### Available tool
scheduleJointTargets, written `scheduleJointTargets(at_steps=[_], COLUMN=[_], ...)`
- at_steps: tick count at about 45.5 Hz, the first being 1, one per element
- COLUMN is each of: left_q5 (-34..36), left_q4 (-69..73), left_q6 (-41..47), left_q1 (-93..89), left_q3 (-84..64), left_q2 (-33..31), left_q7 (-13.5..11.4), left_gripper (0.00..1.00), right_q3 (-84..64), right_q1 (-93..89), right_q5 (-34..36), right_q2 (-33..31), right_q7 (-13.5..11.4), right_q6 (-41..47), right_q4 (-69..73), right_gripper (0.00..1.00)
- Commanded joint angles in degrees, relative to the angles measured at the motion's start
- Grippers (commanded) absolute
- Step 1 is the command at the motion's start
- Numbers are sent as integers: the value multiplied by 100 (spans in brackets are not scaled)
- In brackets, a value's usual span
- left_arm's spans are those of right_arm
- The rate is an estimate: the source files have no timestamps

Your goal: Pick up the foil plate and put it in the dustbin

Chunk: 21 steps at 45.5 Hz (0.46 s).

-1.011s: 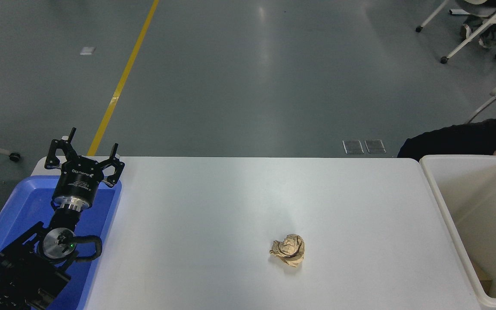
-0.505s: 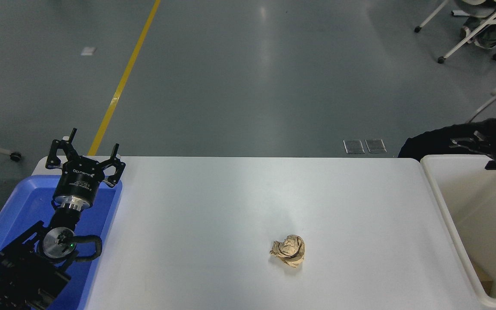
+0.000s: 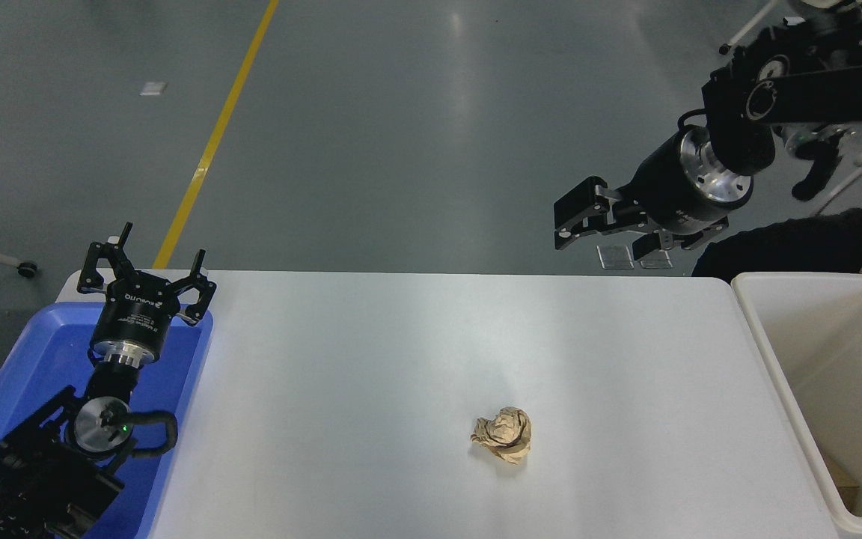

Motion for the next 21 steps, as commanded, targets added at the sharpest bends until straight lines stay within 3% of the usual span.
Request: scheduleJointTargets(at_steps=[1,21], left_q5=[-1,-1], left_q4=[0,0], left_q6=[0,0], left_q1=[1,1], left_q3=[-1,-1], left_q2=[0,9], left_q7=[-1,-1], left_gripper=[100,100], right_q3=[83,83], right_q1=[553,966], right_q5=[296,296], right_q2=[340,190], right_q7=[0,0], right_q6=[262,429], right_q4=[450,811], right_gripper=[100,100])
